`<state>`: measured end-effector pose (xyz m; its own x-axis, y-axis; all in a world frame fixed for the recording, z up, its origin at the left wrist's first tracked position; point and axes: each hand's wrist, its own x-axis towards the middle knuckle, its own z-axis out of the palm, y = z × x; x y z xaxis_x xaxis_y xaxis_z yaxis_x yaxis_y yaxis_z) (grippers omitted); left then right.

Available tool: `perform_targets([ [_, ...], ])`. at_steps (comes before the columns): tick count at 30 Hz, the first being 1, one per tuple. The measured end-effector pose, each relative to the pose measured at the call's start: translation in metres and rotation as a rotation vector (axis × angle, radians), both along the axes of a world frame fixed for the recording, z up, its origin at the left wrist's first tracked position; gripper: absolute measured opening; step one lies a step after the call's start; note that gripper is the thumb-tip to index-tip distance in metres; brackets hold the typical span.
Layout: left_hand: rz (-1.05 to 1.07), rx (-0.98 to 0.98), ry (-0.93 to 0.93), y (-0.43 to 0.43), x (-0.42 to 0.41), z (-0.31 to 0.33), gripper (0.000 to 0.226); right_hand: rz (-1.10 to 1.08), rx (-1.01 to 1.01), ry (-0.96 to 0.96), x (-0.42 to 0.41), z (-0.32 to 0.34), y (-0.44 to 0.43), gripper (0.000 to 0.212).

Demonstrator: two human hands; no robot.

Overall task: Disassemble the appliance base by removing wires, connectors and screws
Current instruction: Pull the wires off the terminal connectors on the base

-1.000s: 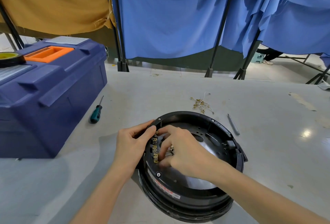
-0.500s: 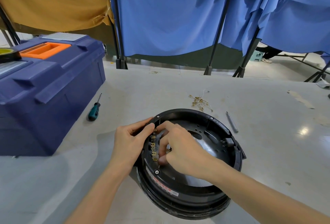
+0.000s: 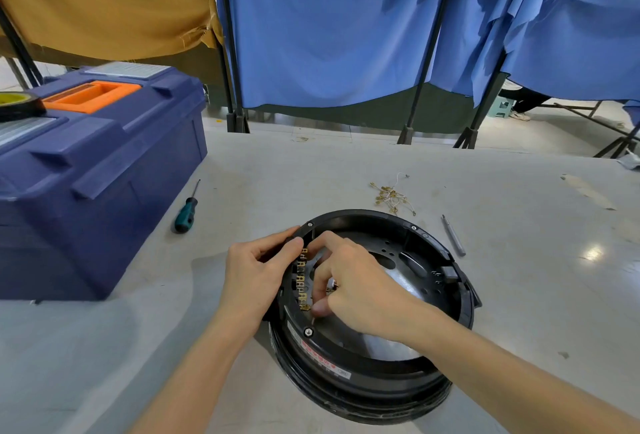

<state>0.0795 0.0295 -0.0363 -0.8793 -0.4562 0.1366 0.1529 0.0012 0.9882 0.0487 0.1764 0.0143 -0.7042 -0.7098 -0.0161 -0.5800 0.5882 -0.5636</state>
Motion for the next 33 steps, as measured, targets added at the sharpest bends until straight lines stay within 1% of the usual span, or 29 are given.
perform_targets([
  [4,0.002,-0.010,-0.004,0.000,0.000,0.001,0.016,0.001,-0.009,-0.003,-0.003,-0.002,-0.001,0.032],
  [6,0.006,-0.010,-0.008,0.001,0.000,0.002,0.016,-0.002,-0.018,0.010,-0.004,-0.002,-0.002,0.031],
  [9,0.014,0.004,-0.010,0.002,0.001,0.002,0.015,0.005,0.007,0.016,-0.002,-0.005,0.002,0.023],
  [11,0.019,0.014,-0.013,0.003,0.001,0.003,0.016,-0.028,0.013,0.006,-0.004,-0.004,0.010,0.022],
  [14,0.035,0.010,-0.022,0.004,0.001,0.004,0.017,-0.111,-0.052,-0.041,-0.009,0.002,0.020,0.031],
  [17,0.031,-0.007,-0.015,0.004,0.002,0.005,0.020,-0.150,-0.123,-0.045,-0.006,0.006,0.018,0.024],
  [18,0.030,-0.010,-0.020,0.004,0.003,0.005,0.020,-0.173,-0.161,-0.035,-0.005,0.007,0.017,0.021],
  [20,0.028,-0.009,-0.039,0.004,0.003,0.006,0.017,-0.243,-0.299,-0.051,-0.006,0.011,0.020,0.017],
  [23,0.005,0.011,-0.057,0.003,0.003,0.007,0.015,-0.333,-0.554,-0.136,-0.016,0.023,0.033,0.015],
  [26,-0.011,-0.001,-0.090,0.001,0.003,0.011,0.012,-0.360,-0.747,-0.232,-0.028,0.034,0.044,0.015],
  [27,0.000,-0.044,-0.098,0.000,0.003,0.014,0.017,-0.349,-0.798,-0.248,-0.031,0.038,0.047,0.017],
  [29,0.059,-0.152,-0.074,0.000,0.004,0.023,0.037,-0.314,-0.848,-0.238,-0.035,0.043,0.052,0.024],
  [31,0.080,-0.234,0.027,0.004,0.006,0.039,0.046,-0.281,-0.841,-0.195,-0.036,0.046,0.053,0.027],
  [33,-0.036,-0.231,0.097,0.011,0.008,0.057,0.056,-0.265,-0.826,-0.135,-0.039,0.047,0.053,0.026],
])
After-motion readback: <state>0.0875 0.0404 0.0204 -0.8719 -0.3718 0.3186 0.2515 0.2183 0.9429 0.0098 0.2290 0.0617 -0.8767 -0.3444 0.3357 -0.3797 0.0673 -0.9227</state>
